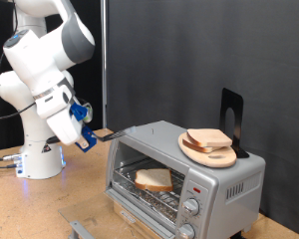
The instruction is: Make a piece of toast with the oven
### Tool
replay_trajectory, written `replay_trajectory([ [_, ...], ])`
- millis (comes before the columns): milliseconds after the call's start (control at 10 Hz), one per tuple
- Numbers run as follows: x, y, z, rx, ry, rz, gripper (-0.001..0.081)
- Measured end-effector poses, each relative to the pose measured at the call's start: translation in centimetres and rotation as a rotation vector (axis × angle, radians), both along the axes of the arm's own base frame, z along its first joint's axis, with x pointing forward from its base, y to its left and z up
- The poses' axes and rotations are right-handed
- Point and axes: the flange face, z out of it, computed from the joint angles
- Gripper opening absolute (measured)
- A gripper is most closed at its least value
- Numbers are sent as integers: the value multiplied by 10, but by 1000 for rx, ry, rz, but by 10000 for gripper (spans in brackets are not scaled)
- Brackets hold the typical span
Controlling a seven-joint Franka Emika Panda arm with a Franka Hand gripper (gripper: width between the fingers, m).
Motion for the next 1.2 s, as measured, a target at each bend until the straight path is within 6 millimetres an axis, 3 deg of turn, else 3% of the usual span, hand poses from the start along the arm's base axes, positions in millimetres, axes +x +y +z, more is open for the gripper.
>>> replay_trajectory([
  [500,12,72,40,64,-27,70,391],
  [1200,11,186,56,-22,-8,103,391],
])
